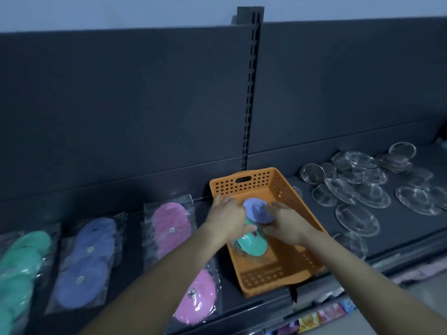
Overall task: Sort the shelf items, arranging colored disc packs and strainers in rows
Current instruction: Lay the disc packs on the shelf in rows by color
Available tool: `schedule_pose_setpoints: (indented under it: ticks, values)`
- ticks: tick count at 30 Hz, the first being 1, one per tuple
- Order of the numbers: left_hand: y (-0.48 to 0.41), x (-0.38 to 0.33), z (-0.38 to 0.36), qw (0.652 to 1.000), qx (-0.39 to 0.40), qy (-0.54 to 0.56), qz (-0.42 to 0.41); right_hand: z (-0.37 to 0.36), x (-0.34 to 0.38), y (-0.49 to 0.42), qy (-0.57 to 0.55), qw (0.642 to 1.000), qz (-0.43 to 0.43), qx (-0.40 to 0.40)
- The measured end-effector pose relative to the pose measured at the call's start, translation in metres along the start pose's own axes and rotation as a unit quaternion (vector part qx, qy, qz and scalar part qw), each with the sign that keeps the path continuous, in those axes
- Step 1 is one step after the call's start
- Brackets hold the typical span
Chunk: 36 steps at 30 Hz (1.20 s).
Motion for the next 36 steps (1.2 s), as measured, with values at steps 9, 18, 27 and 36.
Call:
schedule_pose_setpoints:
  ticks: [9,18,27,36]
  values:
    - [-0.025,-0.008,-0.01,0.96,0.209,-0.184,0.033,-0.013,-0.02,-0.021,0.003,0.998,0.041,0.051]
    - [-0.038,0.003,-0.003,0.997,0.076,0.002,0.01,-0.009,-0.019,-0.025,0.022,0.999,0.045,0.007]
    - [-0.023,0.047,0.009,0.905,-0.147,0.367,0.158,0.003,-0.013,-0.028,-0.084,0.985,0.024,-0.146]
    - [0.026,0.086,0.009,0.72,-0.265,0.607,0.209,0.019,0.034,-0.023,-0.522,0.823,-0.075,-0.21]
Point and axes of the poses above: each hand's wrist, its own y-axis away from the middle knuckle, its own z-axis out of the back of the hand, x = y × z, the point moved 2 cm from there along -y, towards the middle knuckle, and after that the axes turned 7 degrees about -y, right-handed, at the moved point
